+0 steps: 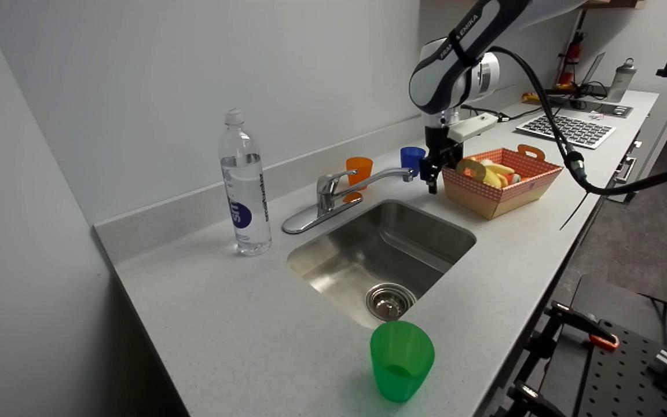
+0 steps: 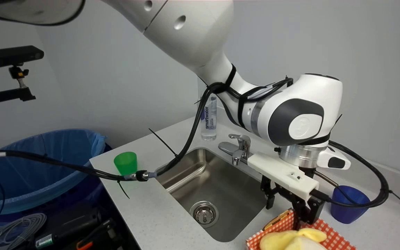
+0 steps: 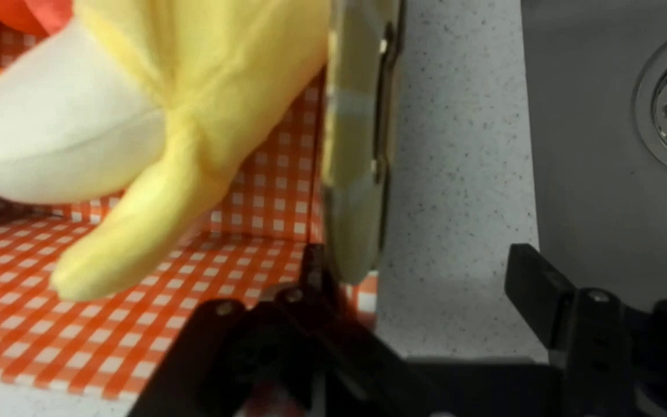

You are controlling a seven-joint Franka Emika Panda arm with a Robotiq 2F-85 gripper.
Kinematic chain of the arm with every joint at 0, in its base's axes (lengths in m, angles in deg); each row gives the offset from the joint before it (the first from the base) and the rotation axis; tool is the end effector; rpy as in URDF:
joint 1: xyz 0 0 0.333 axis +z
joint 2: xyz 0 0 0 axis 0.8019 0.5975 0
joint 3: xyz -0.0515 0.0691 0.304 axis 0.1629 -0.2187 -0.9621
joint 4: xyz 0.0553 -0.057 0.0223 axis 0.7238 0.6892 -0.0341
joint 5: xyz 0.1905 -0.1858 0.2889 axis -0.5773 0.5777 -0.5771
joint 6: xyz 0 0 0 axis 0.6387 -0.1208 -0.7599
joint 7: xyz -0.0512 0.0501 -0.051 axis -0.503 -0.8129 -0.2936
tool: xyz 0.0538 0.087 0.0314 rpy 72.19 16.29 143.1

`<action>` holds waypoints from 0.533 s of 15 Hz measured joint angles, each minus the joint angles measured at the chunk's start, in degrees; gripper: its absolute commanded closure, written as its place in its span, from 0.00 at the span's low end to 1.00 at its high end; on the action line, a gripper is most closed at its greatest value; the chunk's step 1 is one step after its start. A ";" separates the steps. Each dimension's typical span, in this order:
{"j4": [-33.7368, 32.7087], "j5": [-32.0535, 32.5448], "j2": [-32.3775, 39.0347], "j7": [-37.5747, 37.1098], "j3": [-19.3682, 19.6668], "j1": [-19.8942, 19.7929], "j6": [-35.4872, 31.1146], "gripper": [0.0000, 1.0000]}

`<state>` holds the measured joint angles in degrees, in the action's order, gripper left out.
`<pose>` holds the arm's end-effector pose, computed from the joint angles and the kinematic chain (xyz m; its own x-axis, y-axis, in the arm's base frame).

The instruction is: Move the box slightly to the left

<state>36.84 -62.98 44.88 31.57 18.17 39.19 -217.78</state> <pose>0.5663 -0.2609 0.2356 0.9688 -0.1915 -0.1574 -0.1770 -0.9790 0.1015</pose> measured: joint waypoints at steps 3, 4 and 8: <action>-0.16 0.00 0.20 0.85 -0.02 -0.06 0.00 0.73; -0.26 0.00 0.09 1.43 -0.10 -0.09 0.00 0.80; -0.36 0.00 -0.34 4.05 -1.54 -0.13 -0.01 1.00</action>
<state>36.49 -62.98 44.54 35.61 16.63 39.05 -217.79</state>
